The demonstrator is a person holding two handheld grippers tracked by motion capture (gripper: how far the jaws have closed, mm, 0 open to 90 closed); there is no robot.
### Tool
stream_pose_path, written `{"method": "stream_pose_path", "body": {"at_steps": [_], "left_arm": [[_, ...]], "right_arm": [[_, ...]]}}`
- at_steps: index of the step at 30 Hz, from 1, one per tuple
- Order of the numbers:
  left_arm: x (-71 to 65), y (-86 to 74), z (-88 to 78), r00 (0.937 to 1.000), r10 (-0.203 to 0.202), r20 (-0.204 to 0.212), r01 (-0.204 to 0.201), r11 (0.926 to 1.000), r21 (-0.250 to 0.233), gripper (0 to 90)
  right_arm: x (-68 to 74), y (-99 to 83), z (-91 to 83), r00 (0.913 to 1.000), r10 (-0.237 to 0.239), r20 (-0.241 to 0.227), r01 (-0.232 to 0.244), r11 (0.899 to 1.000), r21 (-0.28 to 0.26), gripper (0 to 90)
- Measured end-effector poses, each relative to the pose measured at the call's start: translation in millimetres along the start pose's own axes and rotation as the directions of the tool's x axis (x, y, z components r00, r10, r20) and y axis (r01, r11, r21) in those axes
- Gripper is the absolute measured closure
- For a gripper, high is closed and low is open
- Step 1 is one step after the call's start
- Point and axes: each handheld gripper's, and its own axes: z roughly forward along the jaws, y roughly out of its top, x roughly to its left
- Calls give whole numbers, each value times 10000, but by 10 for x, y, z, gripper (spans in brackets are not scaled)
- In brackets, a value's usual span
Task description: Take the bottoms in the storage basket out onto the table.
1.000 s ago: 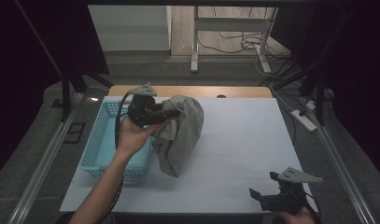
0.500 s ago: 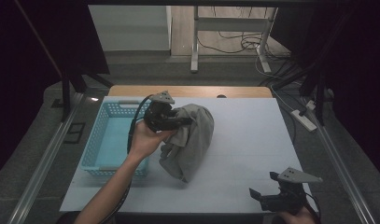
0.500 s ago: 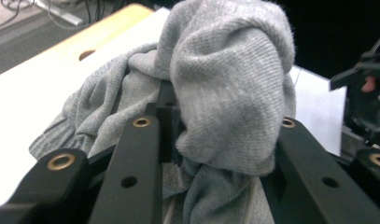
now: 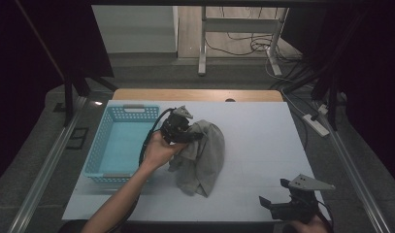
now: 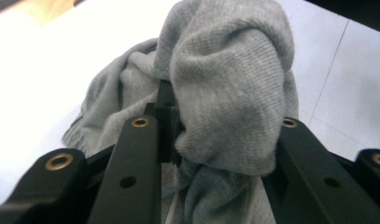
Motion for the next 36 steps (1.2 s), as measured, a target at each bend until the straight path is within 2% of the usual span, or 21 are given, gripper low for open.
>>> {"method": "stream_pose_path", "body": {"at_steps": [5,12,17,19,25,26,28,32,36], "left_arm": [[25,-39,96,9994,6,355,-12,9999,149,666],[7,-100,231,9994,204,268,-214,9991,372,653],[-7,-132,327,9992,78,389,-103,9979,638,655],[-24,-159,407,9991,255,352,-286,9956,896,654],[-43,-198,535,9991,113,417,-167,9911,1320,642],[-48,-212,571,9995,30,313,-75,9897,1428,642],[-46,-221,588,9994,-52,333,3,9895,1443,642],[-37,-245,616,9997,7,264,-48,9883,1527,636],[-22,-297,669,9993,69,364,-124,9881,1531,617]], "right_arm": [[1,0,0,10000,-11,-2,11,10000,-2,18],[5,0,1,10000,-70,1,70,10000,18,18],[6,1,2,10000,-82,-7,82,10000,49,18],[9,1,6,9999,-131,-15,131,9999,74,18],[16,2,7,9998,-183,-13,183,9998,94,18],[17,2,9,9998,-193,-24,193,9998,109,18],[19,2,10,9997,-237,-25,237,9996,119,18],[22,2,13,9996,-275,-16,275,9995,142,18],[22,3,13,9997,-262,-8,262,9996,136,18]]}}
